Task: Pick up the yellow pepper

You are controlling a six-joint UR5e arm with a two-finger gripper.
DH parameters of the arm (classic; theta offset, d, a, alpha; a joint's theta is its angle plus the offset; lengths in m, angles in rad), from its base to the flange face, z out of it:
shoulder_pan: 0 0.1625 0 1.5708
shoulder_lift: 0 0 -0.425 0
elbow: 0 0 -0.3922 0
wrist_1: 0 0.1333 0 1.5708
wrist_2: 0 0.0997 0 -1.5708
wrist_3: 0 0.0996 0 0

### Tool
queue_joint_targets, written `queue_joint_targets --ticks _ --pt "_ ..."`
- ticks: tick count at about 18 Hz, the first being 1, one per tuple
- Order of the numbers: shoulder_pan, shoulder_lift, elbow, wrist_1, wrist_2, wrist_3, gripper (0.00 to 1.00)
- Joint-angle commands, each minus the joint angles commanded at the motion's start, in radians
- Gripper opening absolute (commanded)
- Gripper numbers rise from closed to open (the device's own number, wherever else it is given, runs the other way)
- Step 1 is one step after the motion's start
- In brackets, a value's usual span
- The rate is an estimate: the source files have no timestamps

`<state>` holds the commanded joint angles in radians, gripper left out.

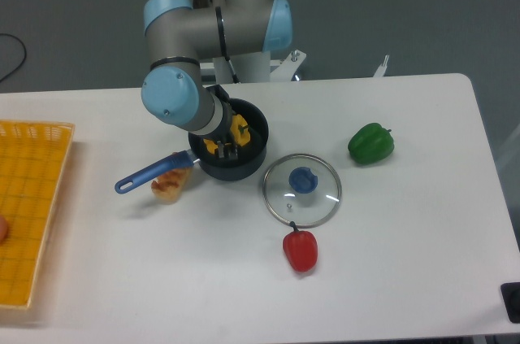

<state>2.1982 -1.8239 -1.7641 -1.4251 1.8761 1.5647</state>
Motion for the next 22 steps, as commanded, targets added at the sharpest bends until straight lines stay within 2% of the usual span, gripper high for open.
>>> queue_joint_targets --ticks 1,5,7,8,9,12,15,19,22 --pt "0.000 0.000 0.002 0.002 0.000 0.002 0.80" --pt "-0.002 0.000 0.000 0.002 0.002 -0.003 0.81" --pt "-0.002 0.000 0.002 0.003 0.002 -0.003 0.84" --pt "-0.002 -0.002 0.003 0.003 0.000 -0.002 0.87" --pt "-0.002 -0.002 0.009 0.006 -0.003 -0.002 0.99" --pt "-0.002 0.002 0.046 0.009 -0.017 -0.044 1.00" --pt "-0.005 -0.003 0.092 0.070 -0.096 -0.124 1.00" --pt "0.003 -0.002 0.124 0.159 -0.150 -0.138 1.00" --pt "0.017 -0.003 0.133 0.198 -0.222 -0.176 1.00"
